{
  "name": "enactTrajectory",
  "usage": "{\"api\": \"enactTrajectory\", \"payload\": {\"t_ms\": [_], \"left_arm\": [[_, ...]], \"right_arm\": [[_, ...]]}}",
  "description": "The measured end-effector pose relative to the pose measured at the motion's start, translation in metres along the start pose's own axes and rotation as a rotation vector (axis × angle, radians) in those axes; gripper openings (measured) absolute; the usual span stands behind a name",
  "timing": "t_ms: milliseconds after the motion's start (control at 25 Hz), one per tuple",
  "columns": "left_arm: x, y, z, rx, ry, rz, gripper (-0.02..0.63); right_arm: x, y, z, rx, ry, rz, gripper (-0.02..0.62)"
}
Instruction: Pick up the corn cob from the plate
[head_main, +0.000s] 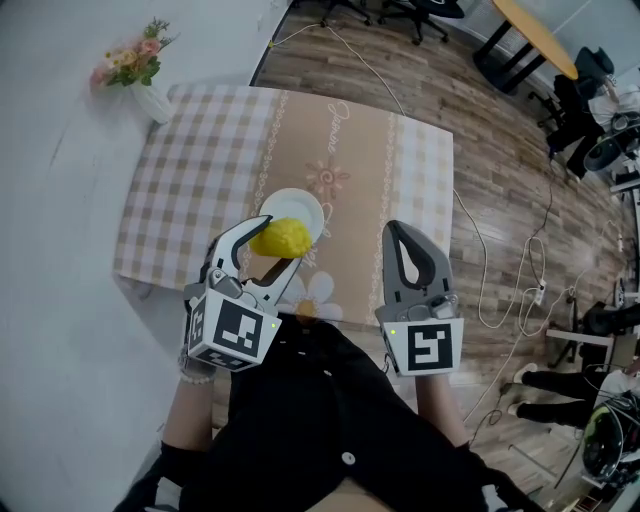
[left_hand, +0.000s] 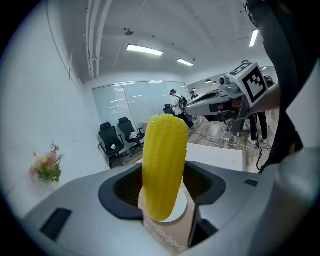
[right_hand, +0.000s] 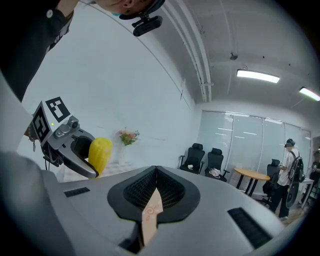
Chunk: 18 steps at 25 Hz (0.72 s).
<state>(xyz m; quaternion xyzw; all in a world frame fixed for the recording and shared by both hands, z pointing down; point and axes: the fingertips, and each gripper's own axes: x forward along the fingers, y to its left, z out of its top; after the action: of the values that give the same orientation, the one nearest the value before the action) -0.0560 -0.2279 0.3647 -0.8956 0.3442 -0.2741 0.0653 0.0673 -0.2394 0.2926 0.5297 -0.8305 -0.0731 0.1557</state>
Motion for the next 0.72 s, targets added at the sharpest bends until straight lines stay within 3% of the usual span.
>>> {"api": "enactTrajectory", "payload": {"t_ms": [720], "left_arm": [[-0.002,0.002,0.006,0.022,-0.014,0.008,0.259]], "right_arm": [[0.004,0.011,-0.002,-0.022,0.023,0.025,0.04]]}}
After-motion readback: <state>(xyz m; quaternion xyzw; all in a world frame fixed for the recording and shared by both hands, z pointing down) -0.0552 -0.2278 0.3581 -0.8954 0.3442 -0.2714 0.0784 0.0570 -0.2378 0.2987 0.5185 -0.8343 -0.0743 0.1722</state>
